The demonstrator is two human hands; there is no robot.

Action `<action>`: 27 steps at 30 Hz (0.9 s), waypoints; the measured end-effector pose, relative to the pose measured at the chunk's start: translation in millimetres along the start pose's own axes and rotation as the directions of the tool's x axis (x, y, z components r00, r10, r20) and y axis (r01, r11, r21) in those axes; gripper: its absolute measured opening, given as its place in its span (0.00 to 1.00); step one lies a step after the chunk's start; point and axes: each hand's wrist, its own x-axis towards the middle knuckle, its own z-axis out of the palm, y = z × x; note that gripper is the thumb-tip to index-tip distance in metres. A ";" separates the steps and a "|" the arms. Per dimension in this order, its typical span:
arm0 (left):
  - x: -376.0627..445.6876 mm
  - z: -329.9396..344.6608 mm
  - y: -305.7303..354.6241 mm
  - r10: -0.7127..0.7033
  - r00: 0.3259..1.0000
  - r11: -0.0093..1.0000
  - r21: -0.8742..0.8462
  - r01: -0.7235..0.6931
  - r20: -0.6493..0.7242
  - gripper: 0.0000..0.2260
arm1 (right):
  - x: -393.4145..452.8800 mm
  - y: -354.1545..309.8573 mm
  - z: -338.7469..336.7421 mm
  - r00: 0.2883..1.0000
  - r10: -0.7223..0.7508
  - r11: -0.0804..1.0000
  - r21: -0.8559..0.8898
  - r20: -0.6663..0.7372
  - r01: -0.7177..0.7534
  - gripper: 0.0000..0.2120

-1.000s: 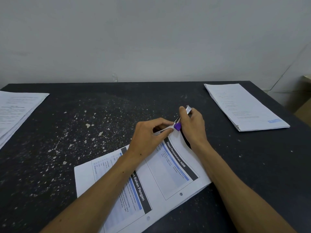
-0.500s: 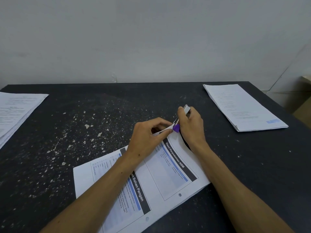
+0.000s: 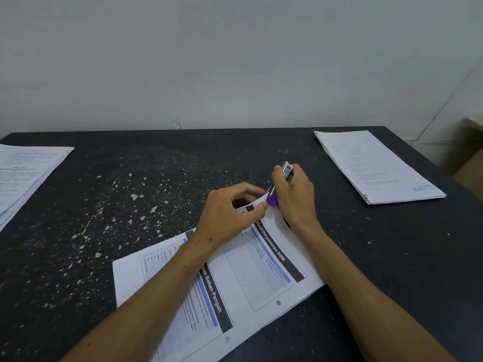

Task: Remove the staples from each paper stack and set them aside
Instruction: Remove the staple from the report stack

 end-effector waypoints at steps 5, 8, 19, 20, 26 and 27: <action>1.2 0.7 1.3 -0.024 1.000 1.000 -0.013 0.024 0.019 0.18 | -0.1 1.2 0.4 1.000 0.010 1.000 -0.026 0.006 -0.010 0.10; 1.6 0.8 0.1 -0.024 1.000 1.000 -0.010 0.025 0.018 0.19 | -0.3 1.2 0.0 1.000 0.012 0.999 -0.043 0.005 -0.012 0.09; 3.0 0.3 -2.1 -0.112 0.993 0.992 -0.058 0.114 0.032 0.14 | 6.1 1.9 -9.0 0.992 0.027 0.990 -0.137 0.123 -0.010 0.17; 3.4 -0.4 -2.3 -0.128 0.991 0.989 -0.069 0.129 0.030 0.13 | 6.7 2.2 -13.6 0.982 0.046 0.992 -0.120 0.184 -0.024 0.20; 5.1 -3.3 -3.1 -0.147 0.987 0.981 -0.122 0.153 0.060 0.11 | 9.1 5.9 -44.5 0.827 0.083 0.992 0.036 0.556 -0.123 0.16; 4.9 -3.2 -3.2 -0.150 0.986 0.980 -0.123 0.158 0.069 0.11 | 10.1 6.5 -46.6 0.817 0.082 0.991 0.041 0.571 -0.128 0.16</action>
